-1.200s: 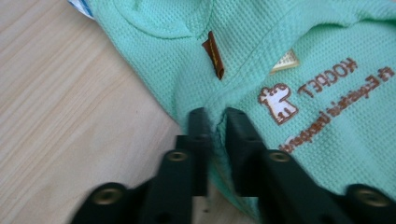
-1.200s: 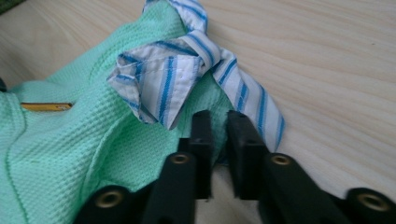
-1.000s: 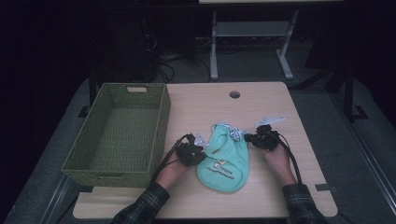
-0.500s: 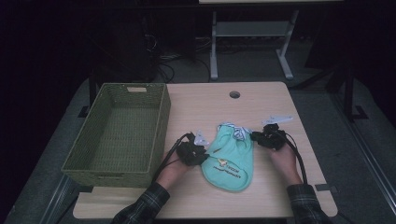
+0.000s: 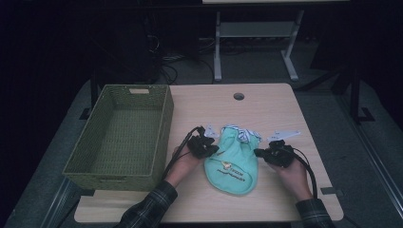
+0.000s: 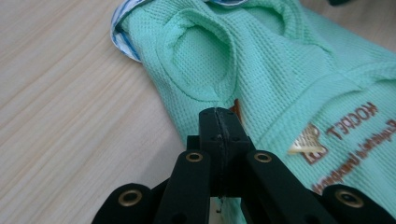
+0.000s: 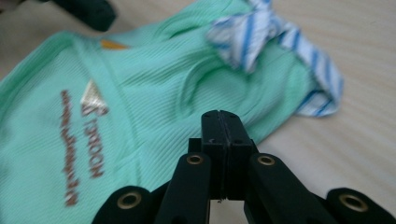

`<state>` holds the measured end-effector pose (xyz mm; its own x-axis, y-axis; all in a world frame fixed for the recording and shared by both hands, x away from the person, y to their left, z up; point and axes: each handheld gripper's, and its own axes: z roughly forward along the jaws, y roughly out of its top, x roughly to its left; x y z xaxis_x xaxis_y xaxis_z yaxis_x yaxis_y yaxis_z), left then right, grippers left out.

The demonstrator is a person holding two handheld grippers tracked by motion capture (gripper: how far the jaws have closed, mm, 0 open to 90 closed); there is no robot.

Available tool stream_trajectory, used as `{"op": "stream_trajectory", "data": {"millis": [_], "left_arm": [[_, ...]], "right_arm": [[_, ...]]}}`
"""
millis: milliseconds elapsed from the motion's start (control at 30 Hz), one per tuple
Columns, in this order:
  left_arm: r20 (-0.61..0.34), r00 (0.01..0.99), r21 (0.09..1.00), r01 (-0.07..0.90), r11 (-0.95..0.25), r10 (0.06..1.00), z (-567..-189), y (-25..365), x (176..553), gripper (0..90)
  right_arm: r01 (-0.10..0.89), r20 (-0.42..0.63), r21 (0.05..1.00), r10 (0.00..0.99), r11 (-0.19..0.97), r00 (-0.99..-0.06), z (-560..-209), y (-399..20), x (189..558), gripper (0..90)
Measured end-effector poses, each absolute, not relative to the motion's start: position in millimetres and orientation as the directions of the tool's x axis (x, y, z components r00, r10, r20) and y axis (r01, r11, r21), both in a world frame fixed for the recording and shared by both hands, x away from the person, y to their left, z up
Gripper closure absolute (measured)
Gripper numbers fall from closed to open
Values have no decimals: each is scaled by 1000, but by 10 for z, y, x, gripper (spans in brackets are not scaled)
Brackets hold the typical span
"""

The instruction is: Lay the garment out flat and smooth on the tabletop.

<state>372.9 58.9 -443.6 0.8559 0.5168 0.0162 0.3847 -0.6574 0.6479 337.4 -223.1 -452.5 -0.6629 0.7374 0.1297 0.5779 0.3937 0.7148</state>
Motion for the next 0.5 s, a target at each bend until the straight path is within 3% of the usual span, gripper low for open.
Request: {"op": "stream_trajectory", "data": {"millis": [500], "left_arm": [[28,867,609,380,-697,498,-4580,531,3732,894]], "right_arm": [[582,135,663,689,471,-712,-4672,-2120,3079,897]]}}
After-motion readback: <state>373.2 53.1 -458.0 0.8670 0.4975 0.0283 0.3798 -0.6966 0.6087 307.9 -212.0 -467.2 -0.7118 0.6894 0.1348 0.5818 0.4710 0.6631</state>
